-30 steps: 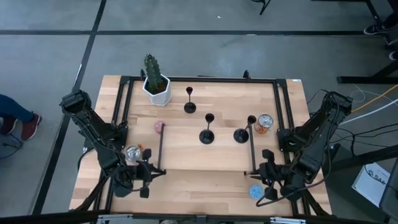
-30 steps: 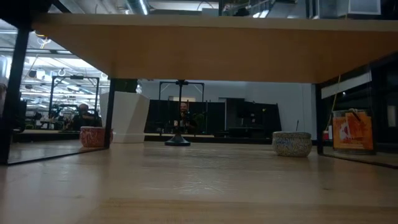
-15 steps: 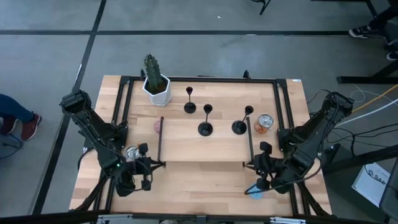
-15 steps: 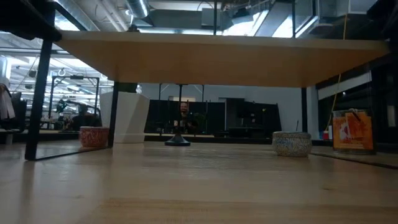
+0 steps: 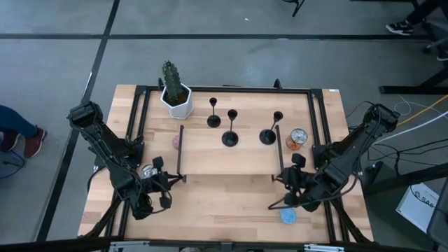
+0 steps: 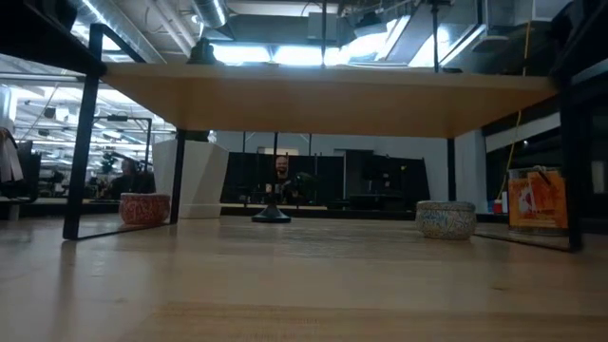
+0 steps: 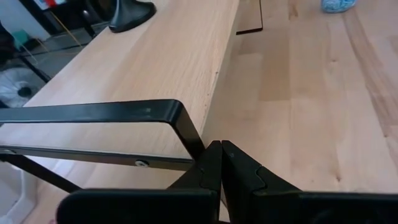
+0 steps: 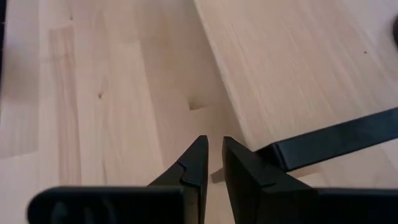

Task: Pick & Place candle stick holders
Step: Adjust the shelf to the center of the table, then put the black candle holder on the shelf

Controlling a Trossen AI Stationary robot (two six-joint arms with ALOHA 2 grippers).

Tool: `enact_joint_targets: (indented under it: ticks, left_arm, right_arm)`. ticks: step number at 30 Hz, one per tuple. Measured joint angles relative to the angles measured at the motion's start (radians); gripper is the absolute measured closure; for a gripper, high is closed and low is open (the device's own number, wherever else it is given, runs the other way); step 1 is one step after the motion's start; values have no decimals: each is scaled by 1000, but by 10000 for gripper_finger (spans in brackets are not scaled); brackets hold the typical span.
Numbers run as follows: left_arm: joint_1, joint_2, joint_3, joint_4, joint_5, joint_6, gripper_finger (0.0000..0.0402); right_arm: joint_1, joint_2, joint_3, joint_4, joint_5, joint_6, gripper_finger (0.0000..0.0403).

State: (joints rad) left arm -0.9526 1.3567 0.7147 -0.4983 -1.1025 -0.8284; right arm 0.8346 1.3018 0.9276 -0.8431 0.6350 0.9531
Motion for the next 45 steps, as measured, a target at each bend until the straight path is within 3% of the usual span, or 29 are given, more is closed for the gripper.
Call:
enact_joint_targets:
  ticks: [7,16,28,35,39,45]
  left_arm:
    - [0,-6,0,7,-11,-52,400]
    - [0,-116,47,44,219,-76,400]
    - [-3,-273,74,325,320,396,400]
    - [11,-379,74,411,264,662,400]
    - [38,-427,74,453,193,854,400]
    - [114,-469,74,459,183,973,400]
  right_arm:
    - [-23,0,0,-6,-79,-3,350]
    - [-24,-22,0,144,-288,-122,350]
    - [-24,-121,0,395,-378,-612,350]
    - [-26,-252,0,329,-374,-814,350]
    - [-41,-348,0,257,-301,-866,350]
    - [-70,-496,0,171,-243,-925,350]
